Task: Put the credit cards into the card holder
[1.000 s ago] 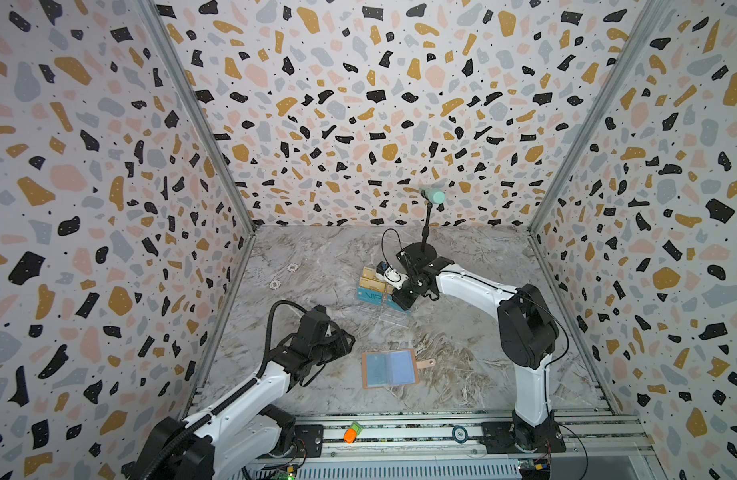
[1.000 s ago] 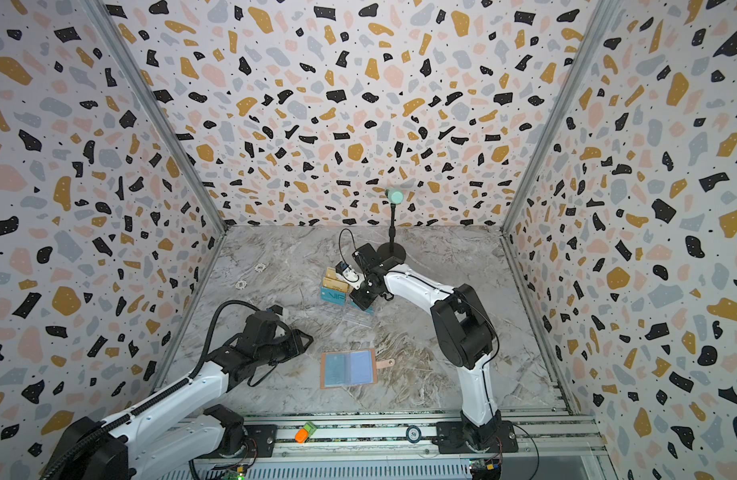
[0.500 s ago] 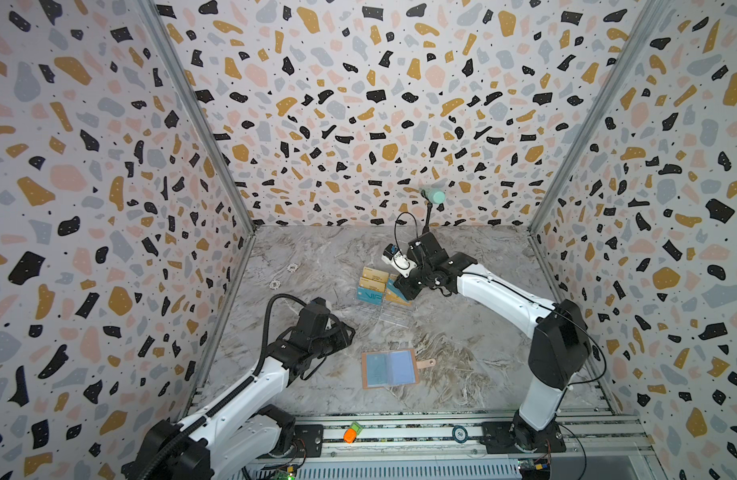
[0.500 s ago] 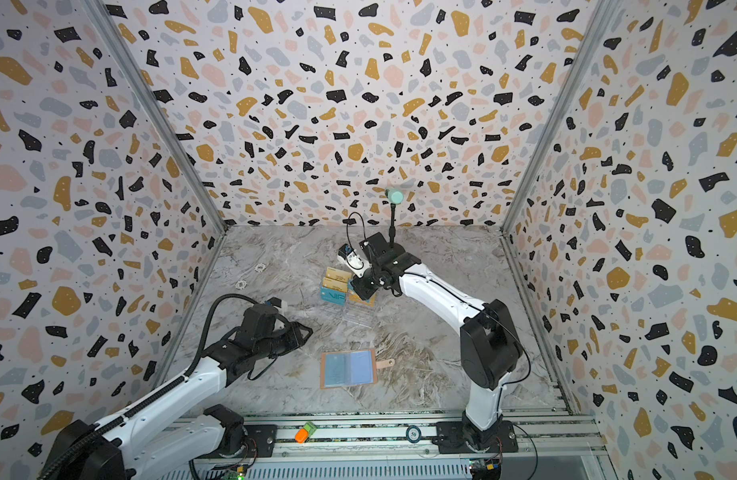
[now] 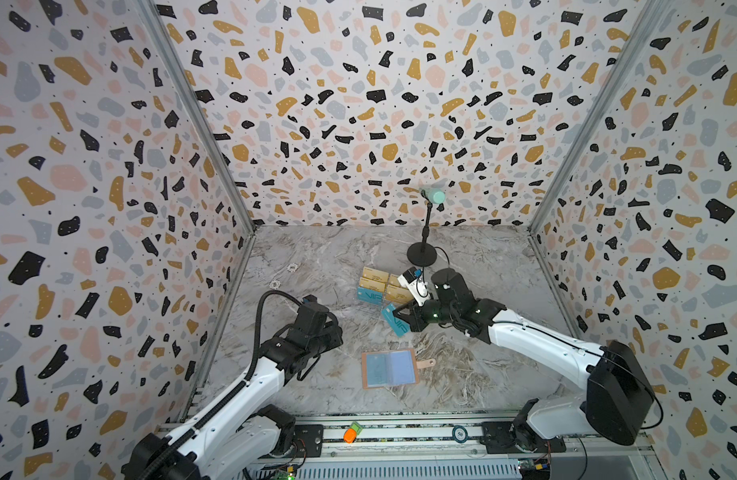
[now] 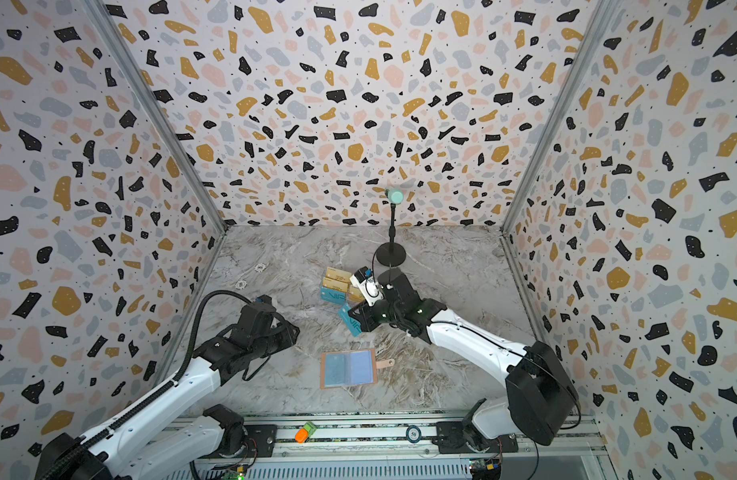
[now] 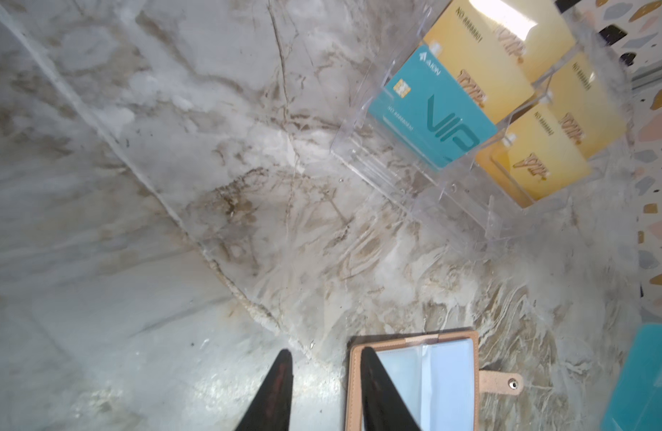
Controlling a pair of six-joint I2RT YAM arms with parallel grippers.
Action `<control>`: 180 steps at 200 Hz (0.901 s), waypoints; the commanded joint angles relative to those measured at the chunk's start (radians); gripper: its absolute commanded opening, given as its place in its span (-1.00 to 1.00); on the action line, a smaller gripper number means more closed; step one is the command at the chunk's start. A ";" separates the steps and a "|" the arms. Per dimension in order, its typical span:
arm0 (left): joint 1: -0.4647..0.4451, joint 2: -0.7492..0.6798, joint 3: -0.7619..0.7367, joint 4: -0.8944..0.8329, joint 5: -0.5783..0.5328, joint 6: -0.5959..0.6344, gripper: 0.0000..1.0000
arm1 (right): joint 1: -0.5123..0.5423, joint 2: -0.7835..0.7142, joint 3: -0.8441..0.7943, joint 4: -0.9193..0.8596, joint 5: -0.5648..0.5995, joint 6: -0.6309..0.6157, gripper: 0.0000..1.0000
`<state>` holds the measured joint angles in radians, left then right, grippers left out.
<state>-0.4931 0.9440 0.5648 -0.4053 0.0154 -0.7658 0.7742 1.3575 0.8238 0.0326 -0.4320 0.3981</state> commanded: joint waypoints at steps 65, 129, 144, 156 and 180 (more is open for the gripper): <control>-0.283 0.087 -0.045 0.165 -0.051 -0.039 -0.49 | 0.051 0.036 -0.274 0.384 -0.134 0.418 -1.00; -0.335 0.186 -0.107 0.349 -0.005 -0.112 -0.66 | -0.046 0.131 -0.397 0.614 -0.258 0.584 -1.00; -0.336 0.193 -0.119 0.343 -0.017 -0.112 -0.70 | -0.046 0.159 -0.414 0.675 -0.276 0.621 -1.00; -0.336 0.195 -0.138 0.358 -0.012 -0.112 -0.72 | -0.044 0.181 -0.417 0.697 -0.289 0.634 -1.00; -0.336 0.193 -0.176 0.401 0.014 -0.158 -0.81 | -0.038 0.203 -0.435 0.743 -0.295 0.669 -1.00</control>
<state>-0.8238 1.1358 0.4248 -0.0731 0.0063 -0.8795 0.7296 1.5505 0.4030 0.6807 -0.6891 1.0092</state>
